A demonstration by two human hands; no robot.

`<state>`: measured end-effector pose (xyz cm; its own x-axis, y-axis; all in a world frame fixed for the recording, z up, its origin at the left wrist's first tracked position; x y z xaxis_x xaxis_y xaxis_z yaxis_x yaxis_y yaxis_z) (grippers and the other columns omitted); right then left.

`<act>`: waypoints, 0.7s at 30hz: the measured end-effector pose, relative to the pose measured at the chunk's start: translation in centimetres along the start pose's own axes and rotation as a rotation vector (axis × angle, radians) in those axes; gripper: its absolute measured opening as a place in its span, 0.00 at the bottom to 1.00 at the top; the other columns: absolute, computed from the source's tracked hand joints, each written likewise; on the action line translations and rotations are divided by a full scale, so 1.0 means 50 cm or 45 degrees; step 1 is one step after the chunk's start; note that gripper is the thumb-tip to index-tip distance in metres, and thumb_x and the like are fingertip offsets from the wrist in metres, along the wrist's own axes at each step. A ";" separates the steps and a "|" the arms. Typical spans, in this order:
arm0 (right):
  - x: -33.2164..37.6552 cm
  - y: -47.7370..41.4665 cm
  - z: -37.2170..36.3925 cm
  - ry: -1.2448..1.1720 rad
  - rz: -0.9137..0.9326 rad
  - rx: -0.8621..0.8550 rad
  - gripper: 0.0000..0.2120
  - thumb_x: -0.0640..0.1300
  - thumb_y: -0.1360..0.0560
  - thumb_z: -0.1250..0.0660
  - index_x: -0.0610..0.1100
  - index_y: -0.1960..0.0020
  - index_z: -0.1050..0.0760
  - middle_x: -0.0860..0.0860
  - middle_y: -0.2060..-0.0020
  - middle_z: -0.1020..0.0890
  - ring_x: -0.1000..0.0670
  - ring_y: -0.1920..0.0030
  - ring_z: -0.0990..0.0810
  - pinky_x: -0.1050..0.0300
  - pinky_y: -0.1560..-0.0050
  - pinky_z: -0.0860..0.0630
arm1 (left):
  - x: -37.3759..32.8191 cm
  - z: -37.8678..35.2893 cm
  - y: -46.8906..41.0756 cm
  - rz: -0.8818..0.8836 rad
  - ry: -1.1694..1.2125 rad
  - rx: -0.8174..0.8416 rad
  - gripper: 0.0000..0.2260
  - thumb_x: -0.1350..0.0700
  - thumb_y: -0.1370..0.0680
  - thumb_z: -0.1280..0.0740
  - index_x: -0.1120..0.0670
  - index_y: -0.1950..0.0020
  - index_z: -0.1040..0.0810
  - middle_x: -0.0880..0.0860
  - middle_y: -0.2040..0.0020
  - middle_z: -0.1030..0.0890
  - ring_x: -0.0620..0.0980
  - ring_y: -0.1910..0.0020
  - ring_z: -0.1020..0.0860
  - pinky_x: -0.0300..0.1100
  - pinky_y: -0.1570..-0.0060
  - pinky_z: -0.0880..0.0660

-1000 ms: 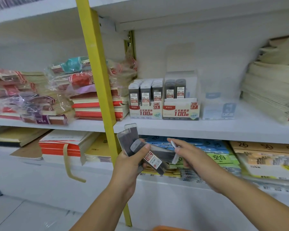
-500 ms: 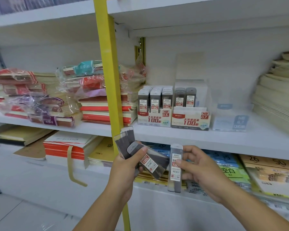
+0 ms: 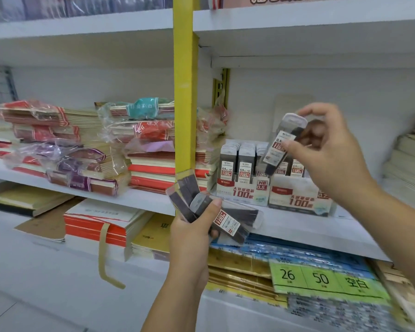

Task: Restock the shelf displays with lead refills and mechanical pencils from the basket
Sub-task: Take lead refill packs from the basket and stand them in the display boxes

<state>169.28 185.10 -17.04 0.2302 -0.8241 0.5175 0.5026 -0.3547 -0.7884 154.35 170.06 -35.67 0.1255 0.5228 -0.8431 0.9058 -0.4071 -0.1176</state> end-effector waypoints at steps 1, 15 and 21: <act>0.001 -0.017 -0.008 0.052 0.027 0.022 0.23 0.40 0.27 0.28 0.65 0.49 0.33 0.53 0.60 0.18 0.59 0.61 0.20 0.68 0.62 0.24 | 0.000 0.001 -0.005 0.000 0.007 -0.009 0.12 0.52 0.28 0.23 0.50 0.46 0.17 0.49 0.60 0.14 0.44 0.63 0.18 0.35 0.70 0.25; -0.127 -0.041 -0.093 0.680 -0.064 0.277 0.09 0.47 0.25 0.30 0.56 0.46 0.26 0.54 0.53 0.24 0.52 0.46 0.31 0.56 0.50 0.33 | -0.001 0.004 -0.023 0.064 0.081 0.060 0.22 0.47 0.35 0.23 0.52 0.44 0.19 0.50 0.61 0.14 0.43 0.64 0.20 0.34 0.69 0.25; -0.089 0.007 -0.061 0.788 0.004 0.033 0.15 0.48 0.22 0.36 0.52 0.36 0.24 0.55 0.54 0.29 0.58 0.51 0.36 0.62 0.53 0.36 | -0.006 0.003 -0.007 0.094 0.149 0.116 0.24 0.50 0.36 0.23 0.55 0.42 0.21 0.52 0.60 0.15 0.43 0.67 0.20 0.34 0.74 0.27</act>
<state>165.89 187.29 -20.61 -0.2906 -0.9312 0.2202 0.5244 -0.3475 -0.7774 153.92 169.95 -35.45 0.2416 0.5701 -0.7853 0.8523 -0.5115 -0.1091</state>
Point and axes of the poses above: each hand's wrist, its own y-axis away from the middle knuckle, its own z-axis out of the back of the hand, x = y × z, the point moved 8 cm from there along -y, towards the middle knuckle
